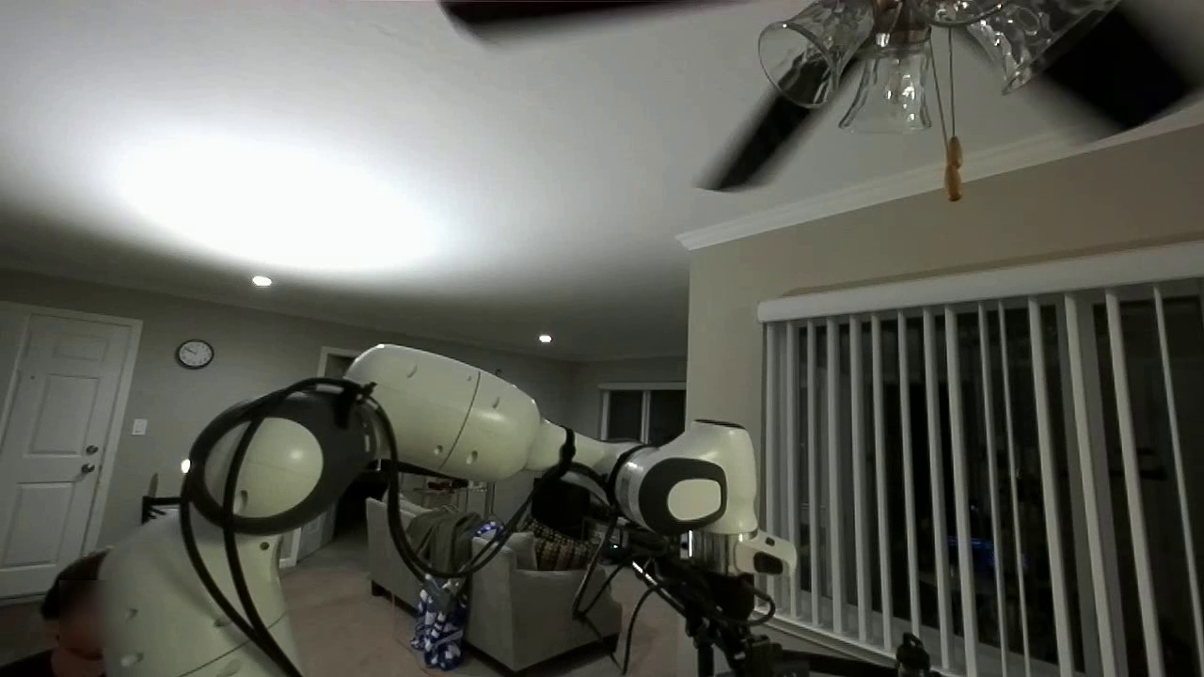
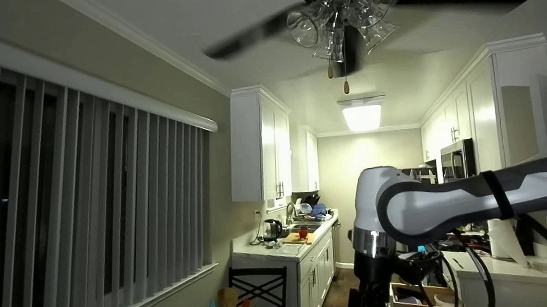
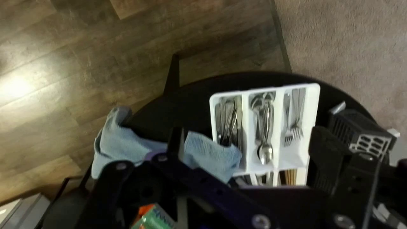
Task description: Pull the white cord of the ceiling fan
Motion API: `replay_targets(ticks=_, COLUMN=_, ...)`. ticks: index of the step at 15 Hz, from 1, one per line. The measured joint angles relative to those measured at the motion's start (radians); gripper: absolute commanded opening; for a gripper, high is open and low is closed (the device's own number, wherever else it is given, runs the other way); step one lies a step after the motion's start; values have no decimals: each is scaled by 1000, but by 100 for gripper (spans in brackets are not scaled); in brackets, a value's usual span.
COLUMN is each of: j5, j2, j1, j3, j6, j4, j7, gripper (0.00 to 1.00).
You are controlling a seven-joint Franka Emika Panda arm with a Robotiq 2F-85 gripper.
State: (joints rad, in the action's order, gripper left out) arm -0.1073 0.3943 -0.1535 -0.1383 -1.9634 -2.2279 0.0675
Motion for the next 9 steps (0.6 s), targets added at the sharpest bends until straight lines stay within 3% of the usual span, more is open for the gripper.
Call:
replay_targets(ticks=5, j5=65, j2=49, j1=39, j3=0, j6=-64, j4=172, j7=55, gripper=100)
replay_targets(ticks=9, j5=131, j2=60, j1=83, j3=-1, j6=-203, j4=247, j7=102, gripper=100)
